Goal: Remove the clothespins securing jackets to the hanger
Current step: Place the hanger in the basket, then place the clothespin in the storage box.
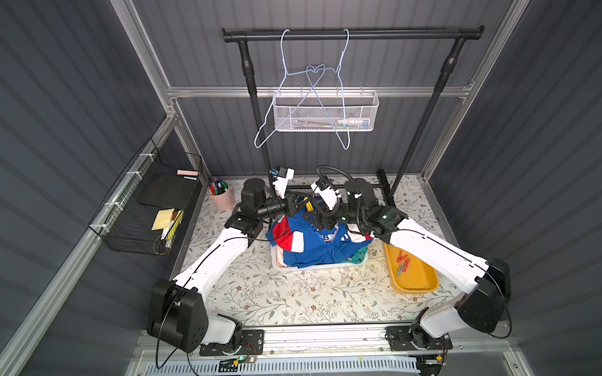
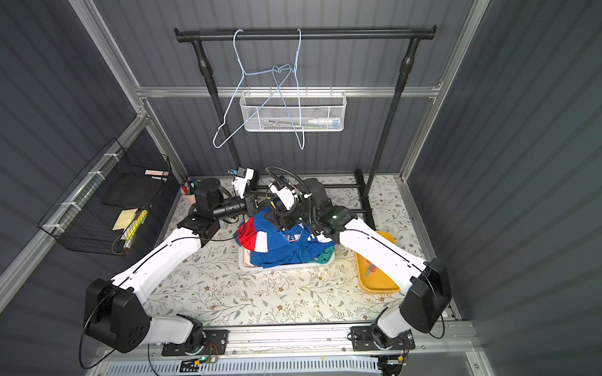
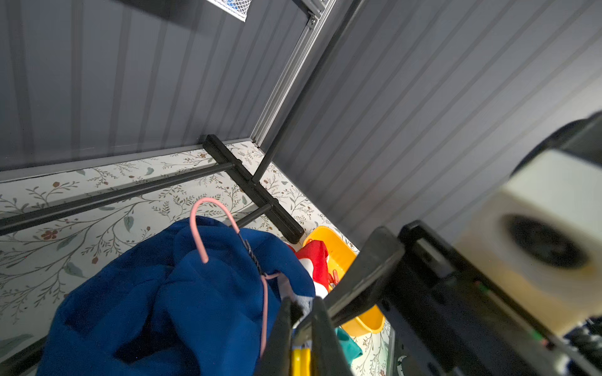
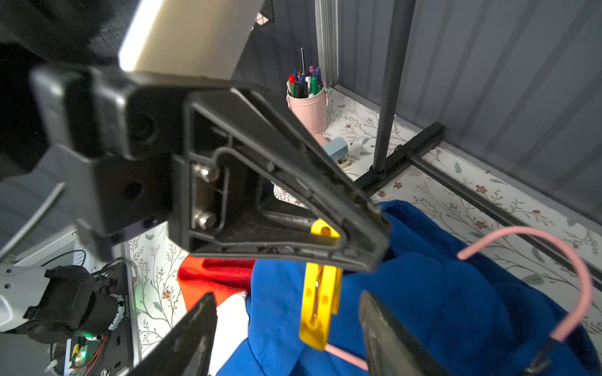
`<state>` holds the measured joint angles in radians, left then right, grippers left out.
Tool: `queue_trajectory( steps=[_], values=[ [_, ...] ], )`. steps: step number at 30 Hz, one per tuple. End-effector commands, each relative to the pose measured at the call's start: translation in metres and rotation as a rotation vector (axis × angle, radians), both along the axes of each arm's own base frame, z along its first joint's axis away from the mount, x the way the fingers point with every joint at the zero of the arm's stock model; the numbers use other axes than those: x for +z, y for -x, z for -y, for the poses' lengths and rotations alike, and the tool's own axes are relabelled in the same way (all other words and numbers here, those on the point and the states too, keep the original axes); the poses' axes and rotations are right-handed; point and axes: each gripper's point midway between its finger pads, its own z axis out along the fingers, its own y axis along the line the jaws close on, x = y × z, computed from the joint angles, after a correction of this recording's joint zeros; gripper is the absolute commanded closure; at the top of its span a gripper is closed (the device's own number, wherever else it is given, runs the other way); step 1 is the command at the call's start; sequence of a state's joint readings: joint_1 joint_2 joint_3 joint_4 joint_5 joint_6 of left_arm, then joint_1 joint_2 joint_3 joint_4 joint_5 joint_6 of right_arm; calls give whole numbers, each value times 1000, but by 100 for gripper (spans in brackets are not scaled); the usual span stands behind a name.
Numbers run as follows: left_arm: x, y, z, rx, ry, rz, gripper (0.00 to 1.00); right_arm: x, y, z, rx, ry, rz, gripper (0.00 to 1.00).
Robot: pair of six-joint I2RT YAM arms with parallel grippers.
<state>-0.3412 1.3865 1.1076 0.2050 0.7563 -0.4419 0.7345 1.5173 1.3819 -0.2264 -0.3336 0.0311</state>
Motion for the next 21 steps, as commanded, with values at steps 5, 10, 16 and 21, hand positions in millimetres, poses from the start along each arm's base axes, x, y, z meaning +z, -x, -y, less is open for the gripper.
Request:
queue_trajectory(
  steps=[5,10,16,21],
  values=[
    [20,7,5,-34,38,51,100,0,-8,-8,8,26,6,45],
    [15,9,6,-48,36,47,100,0,-17,-6,-39,35,20,63],
    [8,10,8,-54,34,32,100,2,-21,-6,-50,39,31,69],
    [2,13,12,-73,34,24,100,-4,-26,-9,-57,49,23,77]
  ],
)
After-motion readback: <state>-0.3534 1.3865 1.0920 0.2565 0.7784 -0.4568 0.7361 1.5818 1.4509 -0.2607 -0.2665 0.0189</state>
